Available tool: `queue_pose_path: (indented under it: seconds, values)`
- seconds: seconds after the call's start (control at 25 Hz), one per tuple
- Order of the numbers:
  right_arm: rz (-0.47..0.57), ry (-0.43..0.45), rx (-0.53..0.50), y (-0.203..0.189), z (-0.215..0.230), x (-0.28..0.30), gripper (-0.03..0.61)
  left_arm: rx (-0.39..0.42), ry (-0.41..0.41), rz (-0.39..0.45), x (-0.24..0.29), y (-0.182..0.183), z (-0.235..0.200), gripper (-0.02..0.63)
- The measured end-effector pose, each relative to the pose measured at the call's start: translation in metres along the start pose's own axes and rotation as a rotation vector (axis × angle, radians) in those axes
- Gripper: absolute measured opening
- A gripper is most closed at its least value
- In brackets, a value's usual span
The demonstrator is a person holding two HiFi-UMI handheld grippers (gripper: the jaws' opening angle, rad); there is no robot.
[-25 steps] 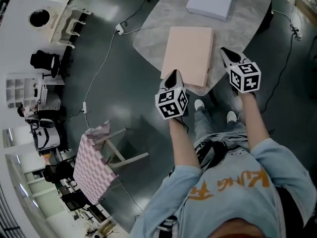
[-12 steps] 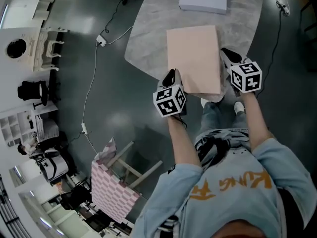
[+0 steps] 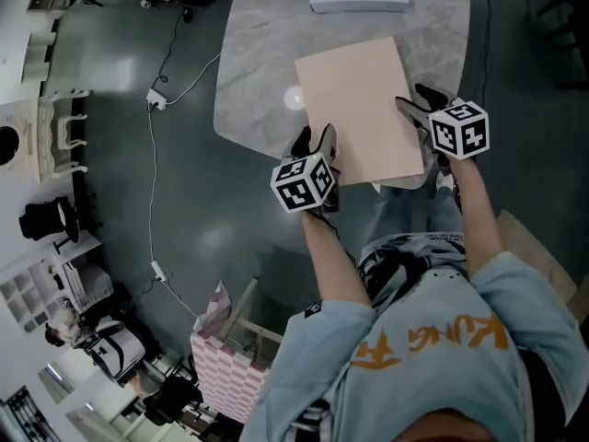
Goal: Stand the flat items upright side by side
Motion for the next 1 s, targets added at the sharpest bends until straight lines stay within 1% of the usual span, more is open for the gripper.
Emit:
queue_pose_path:
  seconds: [0.12,0.24,0.32,0.44,0.64,0.84,1.0]
  values:
    - [-0.033,0.01,0.039,0.002,0.004,0.003,0.3,-0.026,-0.05,-0.035,0.01,0.008,-0.003,0.278]
    - [-0.067,0.028,0.074,0.0,0.011,0.015,0.34,-0.039,-0.092,-0.079,0.028,0.01,-0.008,0.314]
    - [-0.089,0.041,0.095,-0.002,0.016,0.022,0.36,-0.039,-0.107,-0.101,0.039,0.01,-0.01,0.325]
    - [-0.123,0.065,0.124,-0.006,0.021,0.03,0.382,-0.036,-0.134,-0.132,0.052,0.01,-0.012,0.325]
    - [-0.176,0.067,0.15,-0.002,0.02,0.034,0.394,-0.009,-0.181,-0.196,0.058,0.017,-0.01,0.327]
    - [-0.187,0.068,0.167,-0.004,0.026,0.039,0.395,0.014,-0.212,-0.246,0.07,0.018,-0.012,0.337]
    - [-0.186,0.046,0.146,0.001,0.02,0.036,0.379,0.049,-0.213,-0.241,0.067,0.023,-0.009,0.336]
Point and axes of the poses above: the fingertips, and each gripper's own axes: x forward along the fingers, z to its right, y out of its top, the point moved 8 cm from there along -x, backward along the fingers, and after that the axes turned 12 degrees about y, right-handed, at the moved point
